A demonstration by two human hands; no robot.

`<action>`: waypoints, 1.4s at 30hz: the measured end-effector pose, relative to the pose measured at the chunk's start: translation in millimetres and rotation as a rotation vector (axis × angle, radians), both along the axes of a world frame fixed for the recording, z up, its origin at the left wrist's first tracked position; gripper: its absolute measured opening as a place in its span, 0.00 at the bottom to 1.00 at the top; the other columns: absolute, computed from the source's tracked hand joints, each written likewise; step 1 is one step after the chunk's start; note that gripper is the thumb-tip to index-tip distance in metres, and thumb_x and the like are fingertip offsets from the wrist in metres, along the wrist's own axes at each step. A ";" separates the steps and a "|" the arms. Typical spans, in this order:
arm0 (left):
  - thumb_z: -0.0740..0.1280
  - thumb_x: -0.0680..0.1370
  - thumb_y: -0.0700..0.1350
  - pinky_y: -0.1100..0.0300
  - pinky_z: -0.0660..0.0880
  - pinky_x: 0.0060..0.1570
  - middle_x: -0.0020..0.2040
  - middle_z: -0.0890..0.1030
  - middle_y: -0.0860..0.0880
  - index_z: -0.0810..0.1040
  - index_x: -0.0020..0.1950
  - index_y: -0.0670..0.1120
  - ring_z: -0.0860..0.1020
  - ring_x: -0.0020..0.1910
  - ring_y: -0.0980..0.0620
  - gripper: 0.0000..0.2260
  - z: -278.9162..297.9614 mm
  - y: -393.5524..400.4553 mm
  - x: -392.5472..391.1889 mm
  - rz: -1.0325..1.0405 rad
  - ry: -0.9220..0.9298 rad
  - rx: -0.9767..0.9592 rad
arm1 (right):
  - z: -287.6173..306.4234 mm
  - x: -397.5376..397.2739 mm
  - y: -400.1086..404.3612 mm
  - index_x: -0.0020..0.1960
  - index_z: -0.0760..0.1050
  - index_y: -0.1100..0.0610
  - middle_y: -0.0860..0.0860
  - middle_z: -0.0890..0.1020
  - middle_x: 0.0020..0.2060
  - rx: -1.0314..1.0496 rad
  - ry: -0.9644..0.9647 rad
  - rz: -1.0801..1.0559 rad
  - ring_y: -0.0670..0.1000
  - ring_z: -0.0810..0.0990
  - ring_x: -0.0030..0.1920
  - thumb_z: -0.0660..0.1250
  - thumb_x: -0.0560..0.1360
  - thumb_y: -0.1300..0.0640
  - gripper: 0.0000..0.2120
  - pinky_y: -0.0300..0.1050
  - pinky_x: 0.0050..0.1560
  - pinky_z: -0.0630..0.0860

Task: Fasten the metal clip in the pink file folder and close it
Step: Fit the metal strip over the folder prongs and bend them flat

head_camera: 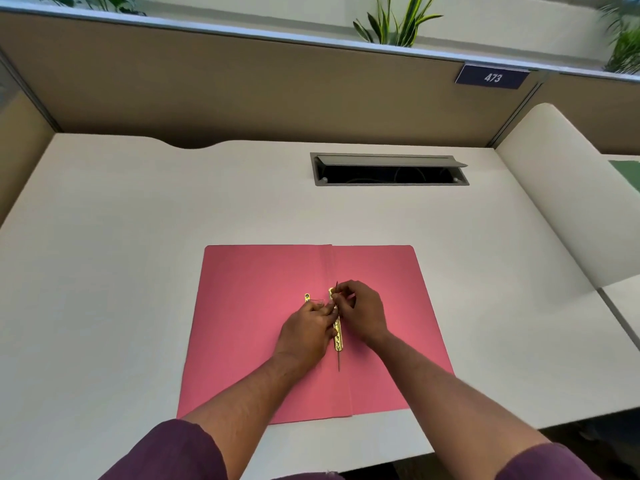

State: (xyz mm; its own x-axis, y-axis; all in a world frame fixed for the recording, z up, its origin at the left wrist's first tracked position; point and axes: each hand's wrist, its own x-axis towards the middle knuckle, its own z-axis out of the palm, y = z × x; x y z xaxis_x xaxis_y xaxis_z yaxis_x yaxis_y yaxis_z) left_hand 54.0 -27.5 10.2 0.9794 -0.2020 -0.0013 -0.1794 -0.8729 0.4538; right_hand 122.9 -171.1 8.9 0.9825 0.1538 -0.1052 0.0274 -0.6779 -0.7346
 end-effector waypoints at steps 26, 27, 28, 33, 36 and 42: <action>0.74 0.72 0.44 0.64 0.73 0.58 0.58 0.84 0.53 0.83 0.59 0.45 0.80 0.57 0.50 0.15 5.1 -6.0 -6.4 -0.010 -0.121 0.016 | -1.1 24.1 3.9 0.41 0.83 0.51 0.50 0.87 0.34 0.171 0.208 -0.157 0.49 0.87 0.31 0.75 0.69 0.58 0.03 0.52 0.41 0.86; 0.76 0.71 0.45 0.66 0.73 0.57 0.57 0.85 0.54 0.84 0.57 0.46 0.81 0.55 0.50 0.15 5.6 -5.5 -6.1 -0.017 -0.127 0.018 | -0.9 25.2 3.1 0.42 0.83 0.52 0.52 0.88 0.35 0.202 0.227 -0.158 0.50 0.87 0.31 0.76 0.70 0.60 0.04 0.52 0.41 0.86; 0.77 0.69 0.45 0.67 0.71 0.56 0.55 0.85 0.54 0.85 0.56 0.46 0.81 0.54 0.52 0.15 5.6 -5.4 -5.4 -0.029 -0.136 0.022 | -0.4 26.5 2.0 0.44 0.83 0.54 0.54 0.88 0.36 0.232 0.245 -0.156 0.51 0.88 0.31 0.76 0.70 0.61 0.05 0.51 0.39 0.86; 0.72 0.75 0.44 0.61 0.75 0.59 0.61 0.83 0.52 0.82 0.62 0.45 0.78 0.61 0.49 0.16 3.2 -4.1 -4.2 0.014 -0.073 -0.017 | 1.4 30.9 -3.8 0.49 0.83 0.59 0.59 0.87 0.38 0.293 0.295 -0.084 0.51 0.86 0.31 0.77 0.74 0.63 0.05 0.47 0.35 0.84; 0.71 0.76 0.44 0.60 0.74 0.61 0.63 0.82 0.51 0.81 0.63 0.44 0.77 0.61 0.48 0.16 3.1 -5.6 -4.9 -0.005 -0.089 0.006 | -1.8 26.3 -3.4 0.50 0.86 0.56 0.57 0.88 0.39 0.253 0.254 -0.070 0.52 0.87 0.33 0.75 0.76 0.62 0.04 0.50 0.40 0.85; 0.66 0.79 0.47 0.62 0.69 0.65 0.69 0.76 0.55 0.76 0.69 0.48 0.71 0.68 0.51 0.18 0.1 -4.7 -4.1 0.008 -0.040 0.011 | -7.5 11.0 -3.4 0.55 0.86 0.55 0.52 0.88 0.44 0.151 0.086 -0.066 0.53 0.88 0.38 0.71 0.80 0.60 0.07 0.56 0.48 0.86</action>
State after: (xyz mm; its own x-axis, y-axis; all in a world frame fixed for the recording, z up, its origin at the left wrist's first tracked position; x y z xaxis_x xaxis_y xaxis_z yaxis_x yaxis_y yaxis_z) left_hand 49.8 -32.3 10.3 0.9804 -0.1939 0.0354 -0.1897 -0.8794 0.4367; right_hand 133.9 -174.5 1.4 0.9792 0.1101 -0.1702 -0.0809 -0.5576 -0.8261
